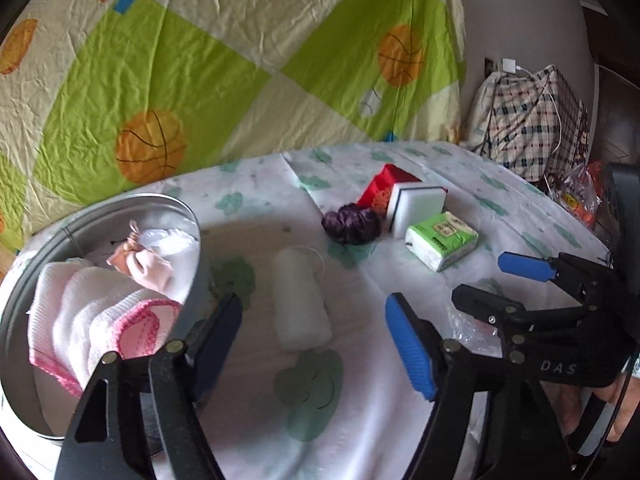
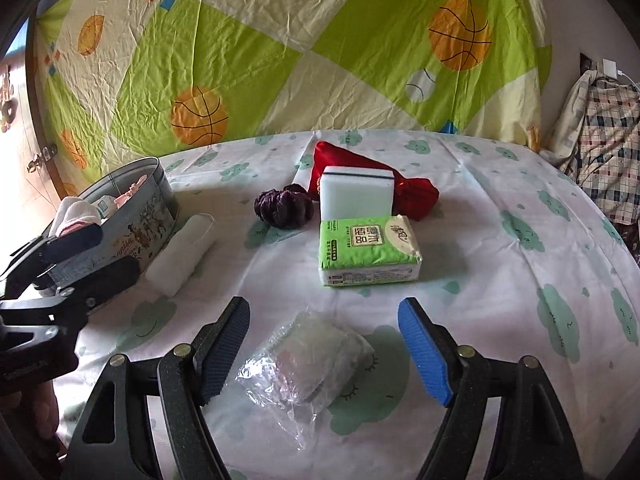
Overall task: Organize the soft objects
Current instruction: 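Grasp the white gauze roll with the left tool while the right tool grasps the bagged item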
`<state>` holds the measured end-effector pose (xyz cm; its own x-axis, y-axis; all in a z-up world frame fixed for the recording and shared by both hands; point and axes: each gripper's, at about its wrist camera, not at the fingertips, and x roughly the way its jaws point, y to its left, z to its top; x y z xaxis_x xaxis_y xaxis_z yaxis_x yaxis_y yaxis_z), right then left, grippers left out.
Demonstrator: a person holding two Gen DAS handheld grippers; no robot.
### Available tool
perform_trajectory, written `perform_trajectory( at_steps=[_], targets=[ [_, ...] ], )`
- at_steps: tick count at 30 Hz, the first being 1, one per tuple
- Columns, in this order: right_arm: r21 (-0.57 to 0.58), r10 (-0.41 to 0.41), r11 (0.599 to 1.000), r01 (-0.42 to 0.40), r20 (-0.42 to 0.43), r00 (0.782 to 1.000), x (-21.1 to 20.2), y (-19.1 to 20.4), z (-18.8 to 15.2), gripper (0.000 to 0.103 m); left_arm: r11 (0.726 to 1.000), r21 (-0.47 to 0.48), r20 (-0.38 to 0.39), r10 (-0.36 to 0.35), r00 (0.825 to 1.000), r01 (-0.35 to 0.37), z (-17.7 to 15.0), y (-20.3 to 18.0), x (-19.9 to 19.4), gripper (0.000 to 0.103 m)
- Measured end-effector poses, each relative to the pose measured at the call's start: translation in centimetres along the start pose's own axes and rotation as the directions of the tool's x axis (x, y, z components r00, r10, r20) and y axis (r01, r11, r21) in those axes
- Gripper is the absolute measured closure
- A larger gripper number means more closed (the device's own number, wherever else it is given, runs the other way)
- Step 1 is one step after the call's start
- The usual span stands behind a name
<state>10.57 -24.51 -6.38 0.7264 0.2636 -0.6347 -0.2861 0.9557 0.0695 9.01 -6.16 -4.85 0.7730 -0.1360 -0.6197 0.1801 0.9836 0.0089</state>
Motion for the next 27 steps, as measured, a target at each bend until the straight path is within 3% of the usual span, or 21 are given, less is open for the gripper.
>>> perform_trajectory(
  at_steps=[5,12,15,19,27],
  targets=[
    [0.025,0.018,1.0,-0.017,-0.021,1.0,0.3,-0.5,-0.1,0.024,1.0,-0.012,-0.092,0.008,0.996,-0.009,0.1,-0.4,2.9,0.045],
    [0.026,0.036,0.999,-0.034,-0.085,0.996,1.4,-0.5,-0.2,0.025,1.0,-0.004,-0.161,0.019,0.987,-0.02,0.4,-0.8,5.3,0.046],
    [0.005,0.04,0.999,-0.039,-0.109,0.993,1.9,-0.1,-0.3,0.044,1.0,-0.005,-0.175,0.025,0.984,-0.027,0.4,-0.6,5.6,0.049],
    [-0.012,0.048,0.999,-0.049,-0.125,0.991,2.1,0.2,-0.5,0.051,0.998,-0.052,-0.183,0.011,0.983,-0.021,0.4,0.4,5.9,0.072],
    [-0.034,0.063,0.997,-0.066,-0.096,0.993,1.6,0.5,-0.7,0.059,0.998,-0.057,-0.141,-0.016,0.99,0.008,0.5,0.6,5.2,0.073]
  ],
)
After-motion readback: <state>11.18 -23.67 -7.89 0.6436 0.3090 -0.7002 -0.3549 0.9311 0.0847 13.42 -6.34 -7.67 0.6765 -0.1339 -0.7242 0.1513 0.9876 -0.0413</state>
